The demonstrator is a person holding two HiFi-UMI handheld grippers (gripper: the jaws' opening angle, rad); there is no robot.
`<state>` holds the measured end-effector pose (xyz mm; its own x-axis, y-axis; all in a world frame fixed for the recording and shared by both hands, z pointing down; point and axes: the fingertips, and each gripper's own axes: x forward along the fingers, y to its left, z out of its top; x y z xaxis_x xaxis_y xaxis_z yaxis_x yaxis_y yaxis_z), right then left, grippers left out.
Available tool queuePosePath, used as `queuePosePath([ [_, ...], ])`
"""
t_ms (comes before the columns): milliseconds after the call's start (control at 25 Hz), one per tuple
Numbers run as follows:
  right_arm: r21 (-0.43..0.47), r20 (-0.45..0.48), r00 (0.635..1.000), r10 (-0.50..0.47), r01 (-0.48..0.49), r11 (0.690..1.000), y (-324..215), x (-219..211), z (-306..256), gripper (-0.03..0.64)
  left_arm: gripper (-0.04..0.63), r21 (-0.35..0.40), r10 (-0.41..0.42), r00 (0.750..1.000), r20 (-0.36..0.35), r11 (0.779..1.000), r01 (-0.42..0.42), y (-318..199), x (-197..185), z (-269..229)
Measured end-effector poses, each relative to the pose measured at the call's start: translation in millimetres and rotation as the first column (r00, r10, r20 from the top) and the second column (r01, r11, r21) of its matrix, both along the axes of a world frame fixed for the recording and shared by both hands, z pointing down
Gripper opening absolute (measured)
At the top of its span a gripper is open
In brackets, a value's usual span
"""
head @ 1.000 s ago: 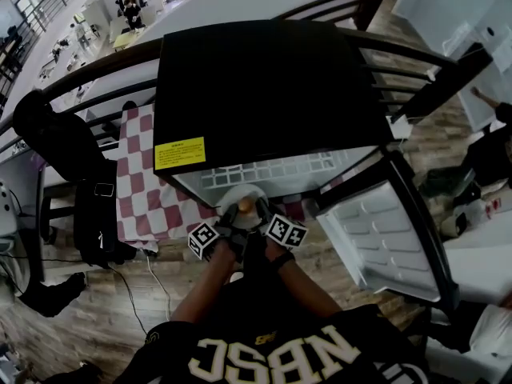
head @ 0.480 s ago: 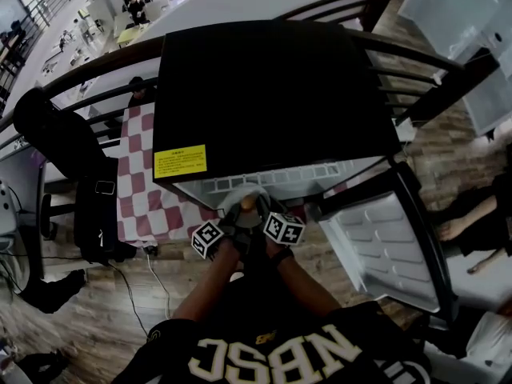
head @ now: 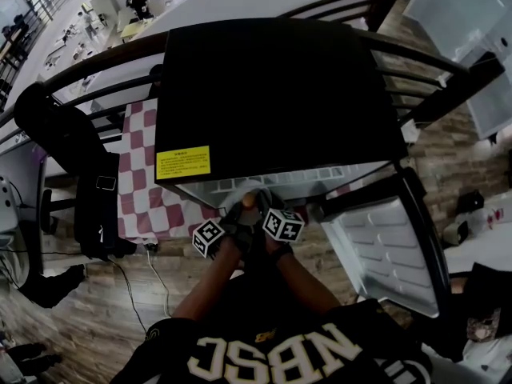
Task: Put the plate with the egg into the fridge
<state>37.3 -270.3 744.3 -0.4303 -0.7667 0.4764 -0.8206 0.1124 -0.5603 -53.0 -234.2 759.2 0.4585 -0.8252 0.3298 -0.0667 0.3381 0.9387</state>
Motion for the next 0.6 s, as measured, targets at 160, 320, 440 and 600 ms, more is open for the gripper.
queuePosePath([
  [160, 0.031, -0.014, 1.0, -0.017, 0.017, 0.999, -7.6, -3.4, -5.5, 0.092, 0.052, 0.003, 0.03, 0.999, -0.011, 1.0, -0.03, 0.9, -0.4, -0.3],
  [320, 0.059, -0.023, 1.0, -0.02, 0.021, 0.998, -16.2, -7.0, -11.6, 0.092, 0.082, 0.02, 0.058, 0.998, 0.0, 0.998, -0.058, 0.7, -3.2, -4.3],
  [440, 0.08, -0.05, 0.999, -0.021, 0.025, 0.996, -23.6, -10.2, -17.0, 0.092, 0.132, 0.033, 0.071, 0.997, -0.012, 0.997, -0.07, 5.0, -1.9, -6.5],
  [600, 0.085, -0.112, 0.994, -0.019, 0.029, 0.996, -27.2, -13.6, -17.6, 0.092, 0.14, 0.023, 0.1, 0.995, -0.024, 0.995, -0.1, 15.4, 2.5, -7.5],
])
